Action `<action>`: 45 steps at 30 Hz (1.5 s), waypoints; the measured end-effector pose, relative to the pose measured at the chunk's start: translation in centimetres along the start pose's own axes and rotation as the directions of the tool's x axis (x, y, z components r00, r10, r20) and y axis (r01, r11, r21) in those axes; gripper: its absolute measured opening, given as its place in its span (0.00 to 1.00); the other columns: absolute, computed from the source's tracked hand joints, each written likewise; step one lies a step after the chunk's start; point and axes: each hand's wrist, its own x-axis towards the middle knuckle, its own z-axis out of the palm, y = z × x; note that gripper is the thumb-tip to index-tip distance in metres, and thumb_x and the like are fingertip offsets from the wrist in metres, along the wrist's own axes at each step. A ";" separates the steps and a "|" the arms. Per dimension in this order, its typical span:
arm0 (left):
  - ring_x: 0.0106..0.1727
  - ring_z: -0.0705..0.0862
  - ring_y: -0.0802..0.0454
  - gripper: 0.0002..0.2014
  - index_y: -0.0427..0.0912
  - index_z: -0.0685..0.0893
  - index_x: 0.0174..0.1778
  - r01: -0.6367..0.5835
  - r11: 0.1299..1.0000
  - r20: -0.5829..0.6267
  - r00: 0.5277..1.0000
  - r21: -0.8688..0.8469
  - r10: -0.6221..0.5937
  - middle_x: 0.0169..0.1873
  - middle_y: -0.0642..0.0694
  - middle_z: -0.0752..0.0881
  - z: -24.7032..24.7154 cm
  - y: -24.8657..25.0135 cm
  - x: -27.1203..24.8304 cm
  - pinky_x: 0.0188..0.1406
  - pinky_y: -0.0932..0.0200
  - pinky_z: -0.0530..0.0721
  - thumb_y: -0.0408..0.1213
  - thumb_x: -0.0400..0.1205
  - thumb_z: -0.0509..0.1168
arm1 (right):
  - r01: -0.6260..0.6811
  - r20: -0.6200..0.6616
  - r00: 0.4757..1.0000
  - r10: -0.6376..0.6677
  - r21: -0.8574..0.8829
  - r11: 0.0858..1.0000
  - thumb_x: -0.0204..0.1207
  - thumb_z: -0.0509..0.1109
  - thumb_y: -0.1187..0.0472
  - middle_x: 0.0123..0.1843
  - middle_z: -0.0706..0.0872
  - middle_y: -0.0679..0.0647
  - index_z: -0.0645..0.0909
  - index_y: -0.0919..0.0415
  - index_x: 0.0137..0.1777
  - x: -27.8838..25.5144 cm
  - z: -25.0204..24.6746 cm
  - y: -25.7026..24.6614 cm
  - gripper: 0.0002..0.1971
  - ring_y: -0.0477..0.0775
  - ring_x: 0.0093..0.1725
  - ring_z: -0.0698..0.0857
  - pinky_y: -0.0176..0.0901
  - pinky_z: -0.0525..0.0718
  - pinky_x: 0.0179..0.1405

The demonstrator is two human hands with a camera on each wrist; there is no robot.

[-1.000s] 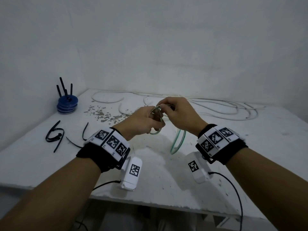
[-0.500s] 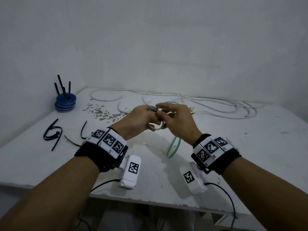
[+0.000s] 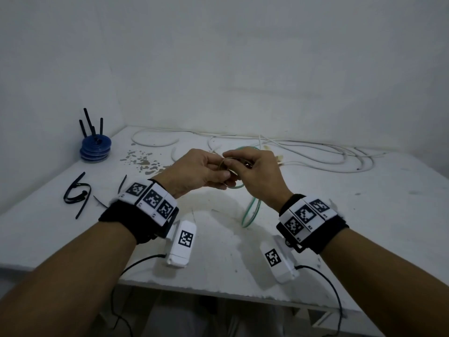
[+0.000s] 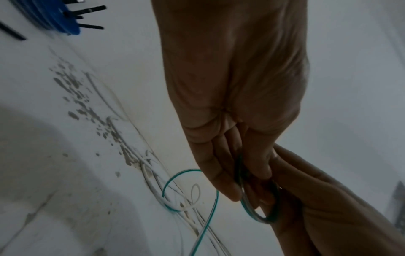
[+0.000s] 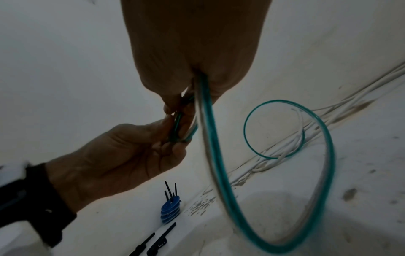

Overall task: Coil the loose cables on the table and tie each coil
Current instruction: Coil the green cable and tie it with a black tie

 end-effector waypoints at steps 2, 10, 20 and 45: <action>0.48 0.92 0.45 0.09 0.31 0.87 0.58 -0.021 0.996 -0.053 0.998 0.083 0.025 0.46 0.35 0.92 0.3 0.1 0.2 0.47 0.56 0.91 0.26 0.83 0.67 | 0.012 -0.010 1.000 -0.011 0.012 1.000 0.77 0.75 0.70 0.46 0.90 0.57 0.90 0.66 0.53 0.1 0.1 0.1 0.07 0.36 0.37 0.87 0.28 0.82 0.41; 0.45 0.92 0.51 0.08 0.35 0.89 0.55 -0.026 0.994 -0.159 0.986 0.109 0.043 0.42 0.41 0.93 0.5 -0.4 0.6 0.42 0.61 0.88 0.29 0.80 0.72 | -0.022 -0.020 1.000 0.022 0.006 1.000 0.78 0.74 0.68 0.46 0.91 0.57 0.90 0.64 0.52 0.8 -0.2 0.4 0.05 0.43 0.40 0.89 0.35 0.86 0.40; 0.34 0.86 0.68 0.06 0.40 0.90 0.51 0.082 0.970 -0.286 0.958 0.227 -0.014 0.36 0.53 0.93 -0.6 -0.8 0.5 0.27 0.74 0.77 0.34 0.80 0.73 | 0.045 0.010 0.999 -0.044 -0.120 0.992 0.78 0.75 0.68 0.37 0.89 0.47 0.91 0.64 0.50 2.2 -6.2 1.3 0.04 0.37 0.32 0.83 0.31 0.79 0.31; 0.29 0.86 0.62 0.05 0.38 0.92 0.49 -0.196 0.945 -0.403 0.867 0.264 0.292 0.37 0.48 0.92 2.3 0.3 1.5 0.30 0.72 0.80 0.34 0.79 0.75 | 0.324 0.364 0.925 -0.110 -0.603 0.729 0.87 0.53 0.45 0.31 0.81 0.55 0.71 0.54 0.45 0.9 -4.5 0.5 0.16 0.56 0.30 0.79 0.50 0.72 0.30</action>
